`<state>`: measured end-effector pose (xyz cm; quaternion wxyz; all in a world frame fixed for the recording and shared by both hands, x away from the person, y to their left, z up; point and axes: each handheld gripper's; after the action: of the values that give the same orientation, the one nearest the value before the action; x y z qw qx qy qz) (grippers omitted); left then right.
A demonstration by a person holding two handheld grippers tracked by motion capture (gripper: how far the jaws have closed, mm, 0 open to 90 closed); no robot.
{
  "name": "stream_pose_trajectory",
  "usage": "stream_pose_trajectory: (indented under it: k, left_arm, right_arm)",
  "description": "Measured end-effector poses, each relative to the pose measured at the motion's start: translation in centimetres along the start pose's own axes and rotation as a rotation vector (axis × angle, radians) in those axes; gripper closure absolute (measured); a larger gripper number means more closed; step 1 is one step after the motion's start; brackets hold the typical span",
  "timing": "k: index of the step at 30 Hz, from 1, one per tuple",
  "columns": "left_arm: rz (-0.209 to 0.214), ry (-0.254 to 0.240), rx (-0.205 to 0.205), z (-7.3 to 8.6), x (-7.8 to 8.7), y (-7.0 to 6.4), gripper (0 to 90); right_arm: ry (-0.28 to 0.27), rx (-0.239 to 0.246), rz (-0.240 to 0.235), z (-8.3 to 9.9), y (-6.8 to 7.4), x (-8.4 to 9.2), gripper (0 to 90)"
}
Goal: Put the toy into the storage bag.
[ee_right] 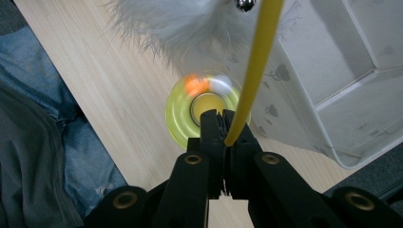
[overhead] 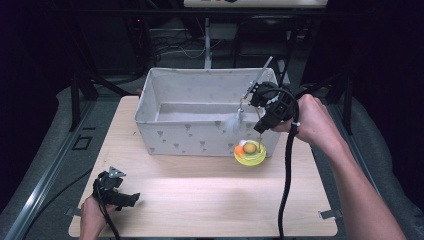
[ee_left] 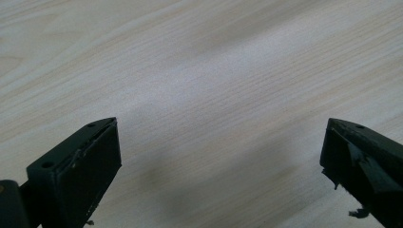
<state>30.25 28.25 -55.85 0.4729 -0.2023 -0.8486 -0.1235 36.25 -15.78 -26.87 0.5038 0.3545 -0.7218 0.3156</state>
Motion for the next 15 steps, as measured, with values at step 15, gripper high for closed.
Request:
stream_pose_trajectory:
  k: [15]
  left_arm:
    - [-0.001,0.0,0.002,0.1,0.0,0.0,0.0]
  right_arm:
    - [-0.001,0.005,0.007,-0.9,-0.3,1.5,88.1]
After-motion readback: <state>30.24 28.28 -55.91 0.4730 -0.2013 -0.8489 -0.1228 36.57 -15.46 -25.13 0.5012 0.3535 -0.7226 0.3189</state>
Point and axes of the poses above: each handheld gripper's, and its own axes: x roughly backward along the jaws, z roughly out of its underside, y roughly to its left, and after that the axes turned 1 degree about z, right-handed
